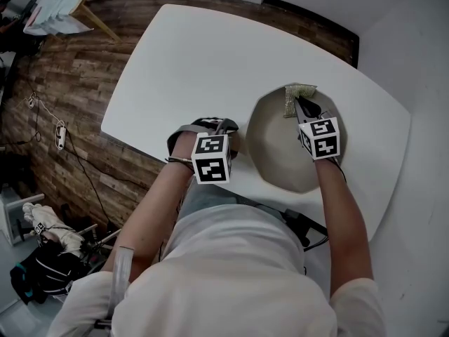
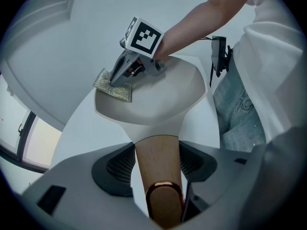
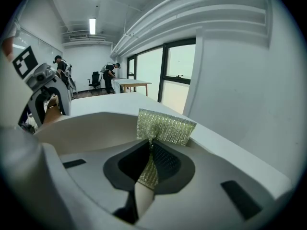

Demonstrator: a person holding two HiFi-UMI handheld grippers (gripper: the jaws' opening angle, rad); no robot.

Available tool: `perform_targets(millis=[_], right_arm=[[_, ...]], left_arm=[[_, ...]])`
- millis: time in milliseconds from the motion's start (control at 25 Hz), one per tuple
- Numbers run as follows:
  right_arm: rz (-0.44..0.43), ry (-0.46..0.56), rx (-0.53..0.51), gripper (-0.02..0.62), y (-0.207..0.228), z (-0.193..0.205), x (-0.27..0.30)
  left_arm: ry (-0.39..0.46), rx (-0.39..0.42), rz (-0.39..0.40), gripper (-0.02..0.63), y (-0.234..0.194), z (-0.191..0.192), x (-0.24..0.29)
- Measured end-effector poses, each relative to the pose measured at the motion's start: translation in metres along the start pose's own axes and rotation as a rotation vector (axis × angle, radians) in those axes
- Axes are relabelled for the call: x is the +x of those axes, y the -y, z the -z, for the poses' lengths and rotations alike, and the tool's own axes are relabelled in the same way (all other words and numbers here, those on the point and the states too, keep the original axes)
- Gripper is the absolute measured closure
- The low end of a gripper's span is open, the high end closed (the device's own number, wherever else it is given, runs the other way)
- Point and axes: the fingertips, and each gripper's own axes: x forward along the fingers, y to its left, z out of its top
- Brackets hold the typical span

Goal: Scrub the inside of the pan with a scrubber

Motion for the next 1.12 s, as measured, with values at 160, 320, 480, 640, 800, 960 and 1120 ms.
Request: perform_targets(millis=[160,320,480,640,800,960,1120], right_arm=[[0.025,-0.004,0.018,0.557,0.010,0.003,-0.001],[0.043,-0.012,0.010,0.557,0.013,0.006,-0.001],[0.063,-0.020,0.001,0.557,0.015,0.006,-0.002],[0.085,-0.032,-0.012,0.557,0.021,0.010,-0.005],[0.108,-0.052,-0.023,0.557,0.029,0.016,-0.010],[0.125,-0.066,-0.015,0.557,0.037,0.019,-0.017],[0.145,-0.079,0.002,0.557,0.047,0.022,-0.025]], left_arm=[[0.000,0.013,-0.004,0.334,0.000,-0.001,0.001],[0.001,0.016,-0.001,0.334,0.001,0.000,0.001],[0.000,0.021,0.000,0.334,0.001,0.002,0.000],[0.001,0.024,0.001,0.334,0.000,0.001,0.002],[-0.001,0.026,0.004,0.334,0.000,0.000,0.003],[0.001,0.027,0.006,0.336,0.000,0.000,0.003],[0.003,0.027,0.005,0.336,-0.002,0.000,0.003]])
